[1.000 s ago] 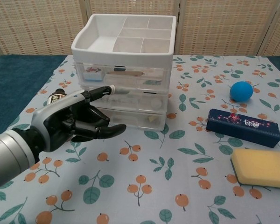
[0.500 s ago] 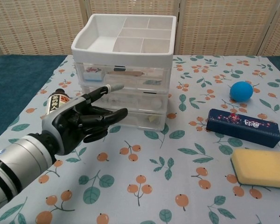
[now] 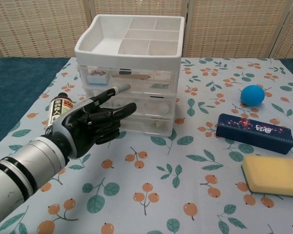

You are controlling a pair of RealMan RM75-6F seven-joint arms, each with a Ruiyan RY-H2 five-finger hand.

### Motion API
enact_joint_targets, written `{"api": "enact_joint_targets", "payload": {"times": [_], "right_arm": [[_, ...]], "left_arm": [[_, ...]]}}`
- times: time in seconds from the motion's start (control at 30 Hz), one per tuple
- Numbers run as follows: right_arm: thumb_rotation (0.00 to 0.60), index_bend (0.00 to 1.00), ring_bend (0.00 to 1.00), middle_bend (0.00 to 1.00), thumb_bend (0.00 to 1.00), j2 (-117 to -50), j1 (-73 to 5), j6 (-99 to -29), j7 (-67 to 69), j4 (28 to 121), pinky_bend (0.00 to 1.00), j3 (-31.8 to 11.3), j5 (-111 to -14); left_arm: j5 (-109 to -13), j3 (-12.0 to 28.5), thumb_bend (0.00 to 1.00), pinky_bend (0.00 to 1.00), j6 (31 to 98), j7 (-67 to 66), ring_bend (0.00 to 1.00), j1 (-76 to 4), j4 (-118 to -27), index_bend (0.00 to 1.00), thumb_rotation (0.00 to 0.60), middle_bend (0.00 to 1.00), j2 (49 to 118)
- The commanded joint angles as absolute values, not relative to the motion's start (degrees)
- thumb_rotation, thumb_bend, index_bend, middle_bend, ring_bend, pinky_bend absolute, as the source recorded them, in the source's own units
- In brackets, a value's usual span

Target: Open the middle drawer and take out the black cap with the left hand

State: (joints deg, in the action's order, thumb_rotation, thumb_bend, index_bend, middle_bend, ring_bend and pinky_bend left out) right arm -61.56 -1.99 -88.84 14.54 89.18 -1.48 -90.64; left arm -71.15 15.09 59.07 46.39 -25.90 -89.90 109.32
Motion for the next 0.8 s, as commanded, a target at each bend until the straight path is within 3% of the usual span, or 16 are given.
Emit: {"api": "enact_joint_targets", "payload": {"times": [0.03,0.8], "right_arm": [[0.600,0.00,0.00,0.00,0.20,-61.6,-2.0,-88.8,14.5,89.2,0.00,-1.5,-90.6],[0.600,0.00,0.00,0.00,0.20,-61.7,-1.6,-88.6,14.8,88.9,0.00,-1.6,-90.0]], "left_arm": [[-71.0,15.5,0.30,1.00,58.6,47.0,1.00,-26.1,-89.7,0.13,0.600,1.00,109.5],[-70.2,18.1,0.30,1.00,56.9,49.3,1.00,-27.8,-88.9,0.16,0.600,1.00,110.8]]}}
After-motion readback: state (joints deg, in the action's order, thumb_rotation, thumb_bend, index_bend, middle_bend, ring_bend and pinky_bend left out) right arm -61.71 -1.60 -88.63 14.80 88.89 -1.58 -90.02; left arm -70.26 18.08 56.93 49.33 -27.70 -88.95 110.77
